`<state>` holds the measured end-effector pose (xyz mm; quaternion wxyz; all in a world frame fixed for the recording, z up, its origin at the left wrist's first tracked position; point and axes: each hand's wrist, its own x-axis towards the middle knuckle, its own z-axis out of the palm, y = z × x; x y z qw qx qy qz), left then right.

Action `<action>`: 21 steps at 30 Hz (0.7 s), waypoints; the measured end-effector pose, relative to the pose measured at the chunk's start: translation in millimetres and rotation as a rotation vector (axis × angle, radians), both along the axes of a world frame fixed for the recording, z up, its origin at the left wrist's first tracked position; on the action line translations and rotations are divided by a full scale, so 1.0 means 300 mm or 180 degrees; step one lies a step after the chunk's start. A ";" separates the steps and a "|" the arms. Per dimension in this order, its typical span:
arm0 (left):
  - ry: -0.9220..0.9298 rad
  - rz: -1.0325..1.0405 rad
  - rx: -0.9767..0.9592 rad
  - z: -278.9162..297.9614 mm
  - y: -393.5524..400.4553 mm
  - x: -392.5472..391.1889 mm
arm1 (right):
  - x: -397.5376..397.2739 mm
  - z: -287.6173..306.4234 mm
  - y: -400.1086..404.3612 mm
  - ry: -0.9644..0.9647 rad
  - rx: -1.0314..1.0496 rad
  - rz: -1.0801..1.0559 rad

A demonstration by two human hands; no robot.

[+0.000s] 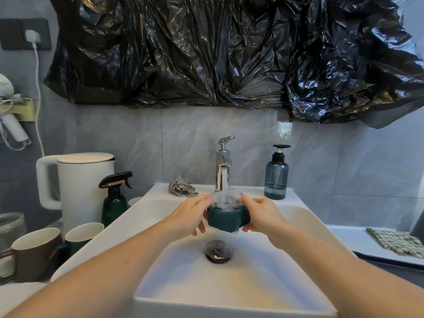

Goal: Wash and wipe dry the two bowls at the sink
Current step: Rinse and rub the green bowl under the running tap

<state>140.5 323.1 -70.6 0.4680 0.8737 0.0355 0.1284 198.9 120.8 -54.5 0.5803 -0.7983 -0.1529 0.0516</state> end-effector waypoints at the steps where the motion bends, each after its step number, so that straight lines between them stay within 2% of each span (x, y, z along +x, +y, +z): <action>1: -0.0023 0.0015 -0.0016 0.002 -0.002 -0.001 | 0.001 -0.001 0.000 0.0000 0.0001 0.0003; 14: -0.0194 0.0304 0.0069 0.016 0.001 -0.022 | -0.004 -0.012 0.011 0.0213 -0.0059 0.0256; 21: -0.0061 0.0425 0.0199 0.016 0.002 -0.027 | -0.018 -0.009 0.013 0.0524 -0.0067 0.0382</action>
